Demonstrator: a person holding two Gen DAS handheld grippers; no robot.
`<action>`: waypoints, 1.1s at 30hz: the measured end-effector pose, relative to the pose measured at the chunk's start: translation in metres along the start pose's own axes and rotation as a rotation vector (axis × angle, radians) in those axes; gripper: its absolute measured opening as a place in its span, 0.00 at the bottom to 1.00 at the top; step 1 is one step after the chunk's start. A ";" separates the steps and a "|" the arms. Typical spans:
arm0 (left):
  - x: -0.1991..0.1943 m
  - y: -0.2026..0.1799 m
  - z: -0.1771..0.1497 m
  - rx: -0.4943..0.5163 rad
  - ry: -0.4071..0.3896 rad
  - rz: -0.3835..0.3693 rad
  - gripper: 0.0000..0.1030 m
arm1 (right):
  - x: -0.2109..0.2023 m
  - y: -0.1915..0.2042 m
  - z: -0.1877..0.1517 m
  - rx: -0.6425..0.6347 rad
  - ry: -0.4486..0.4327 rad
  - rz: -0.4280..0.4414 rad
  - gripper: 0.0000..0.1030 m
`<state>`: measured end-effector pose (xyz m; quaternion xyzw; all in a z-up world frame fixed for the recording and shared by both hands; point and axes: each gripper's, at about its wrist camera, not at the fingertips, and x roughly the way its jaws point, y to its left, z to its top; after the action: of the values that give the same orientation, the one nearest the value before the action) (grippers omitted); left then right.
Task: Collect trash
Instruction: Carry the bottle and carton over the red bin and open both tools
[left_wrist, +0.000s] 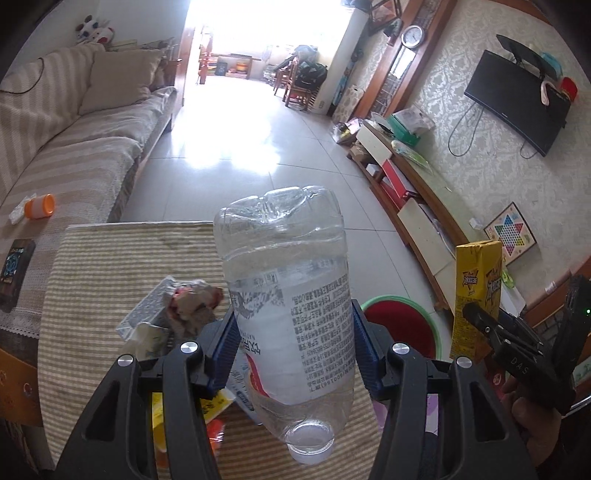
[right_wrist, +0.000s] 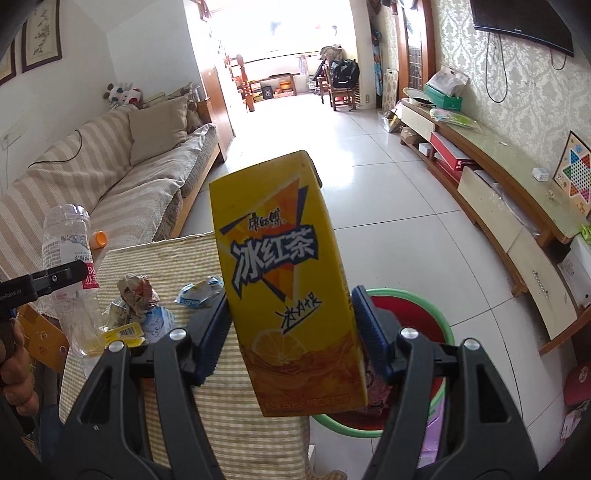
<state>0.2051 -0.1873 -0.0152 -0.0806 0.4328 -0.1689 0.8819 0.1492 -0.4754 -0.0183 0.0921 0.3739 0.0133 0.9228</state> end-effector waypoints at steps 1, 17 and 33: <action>0.005 -0.009 0.000 0.014 0.007 -0.008 0.51 | -0.001 -0.008 -0.001 0.012 0.000 -0.007 0.61; 0.090 -0.151 -0.001 0.183 0.114 -0.179 0.51 | -0.002 -0.116 -0.027 0.177 0.033 -0.068 0.61; 0.130 -0.204 0.003 0.265 0.178 -0.193 0.51 | 0.017 -0.129 -0.031 0.197 0.055 -0.035 0.61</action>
<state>0.2349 -0.4252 -0.0505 0.0103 0.4733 -0.3147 0.8227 0.1344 -0.5958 -0.0748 0.1755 0.3999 -0.0370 0.8988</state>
